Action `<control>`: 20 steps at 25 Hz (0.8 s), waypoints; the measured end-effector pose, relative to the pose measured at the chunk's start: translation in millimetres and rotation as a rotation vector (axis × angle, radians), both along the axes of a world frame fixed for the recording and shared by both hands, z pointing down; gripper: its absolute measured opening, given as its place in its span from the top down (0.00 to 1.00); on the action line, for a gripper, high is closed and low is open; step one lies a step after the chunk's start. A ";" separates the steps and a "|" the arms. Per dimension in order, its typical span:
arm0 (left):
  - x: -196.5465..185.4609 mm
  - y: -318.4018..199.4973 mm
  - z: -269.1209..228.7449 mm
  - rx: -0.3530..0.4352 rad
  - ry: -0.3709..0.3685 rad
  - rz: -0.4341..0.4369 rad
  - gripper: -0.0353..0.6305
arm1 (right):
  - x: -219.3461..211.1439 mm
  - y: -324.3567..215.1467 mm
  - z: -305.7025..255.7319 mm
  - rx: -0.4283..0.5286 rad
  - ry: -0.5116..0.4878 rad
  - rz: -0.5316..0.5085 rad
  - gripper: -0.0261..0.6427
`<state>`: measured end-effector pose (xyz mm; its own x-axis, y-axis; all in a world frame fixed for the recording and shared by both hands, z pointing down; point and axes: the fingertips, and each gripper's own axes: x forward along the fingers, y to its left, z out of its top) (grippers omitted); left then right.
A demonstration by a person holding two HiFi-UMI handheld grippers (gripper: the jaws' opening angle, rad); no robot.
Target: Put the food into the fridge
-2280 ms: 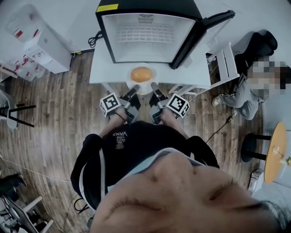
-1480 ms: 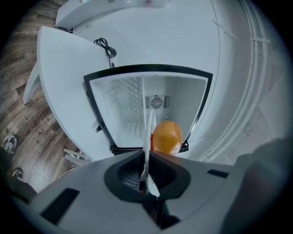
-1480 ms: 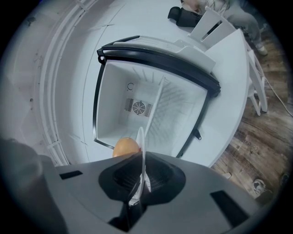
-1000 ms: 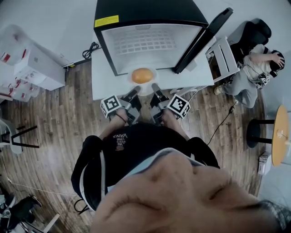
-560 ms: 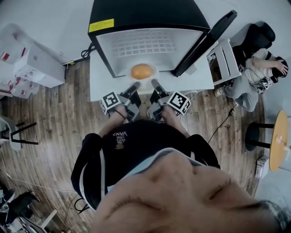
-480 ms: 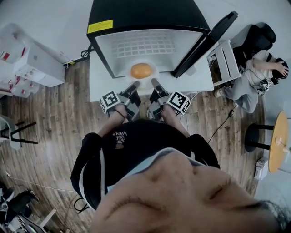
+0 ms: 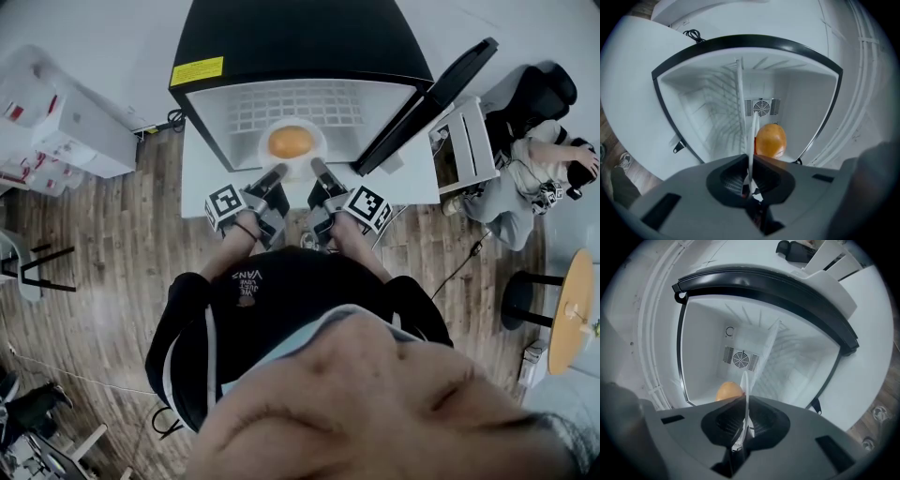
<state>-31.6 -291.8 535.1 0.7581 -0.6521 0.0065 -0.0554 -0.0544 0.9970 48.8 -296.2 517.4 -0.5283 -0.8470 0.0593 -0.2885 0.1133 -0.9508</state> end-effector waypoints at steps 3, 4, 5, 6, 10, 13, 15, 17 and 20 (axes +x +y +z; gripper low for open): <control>3.9 -10.4 -1.2 0.005 -0.002 -0.009 0.90 | 4.4 -10.9 -0.4 0.004 -0.005 -0.001 0.93; 5.2 -13.7 -2.2 0.010 0.000 -0.010 0.90 | 5.5 -14.3 -0.6 0.007 -0.005 -0.003 0.93; 6.4 -16.6 -3.2 0.015 0.004 -0.011 0.90 | 6.4 -17.4 -1.0 0.009 -0.003 -0.006 0.93; 7.2 -19.3 -3.5 0.018 0.004 -0.014 0.90 | 7.1 -20.2 -1.4 0.010 -0.002 -0.009 0.93; 10.4 -28.4 -2.6 0.015 0.000 -0.028 0.90 | 10.6 -30.1 -1.2 0.009 -0.001 -0.019 0.93; 12.9 -32.8 0.1 0.011 0.001 -0.035 0.90 | 13.5 -35.2 1.3 0.004 0.000 -0.024 0.93; 14.3 -35.3 1.1 0.000 0.012 -0.044 0.90 | 14.8 -38.6 3.1 -0.002 -0.001 -0.029 0.93; 15.1 -38.3 3.1 -0.013 0.022 -0.054 0.90 | 15.7 -42.3 4.4 -0.006 -0.003 -0.033 0.93; 16.6 -43.8 6.0 -0.016 0.020 -0.061 0.90 | 17.8 -47.9 5.8 -0.008 0.000 -0.036 0.93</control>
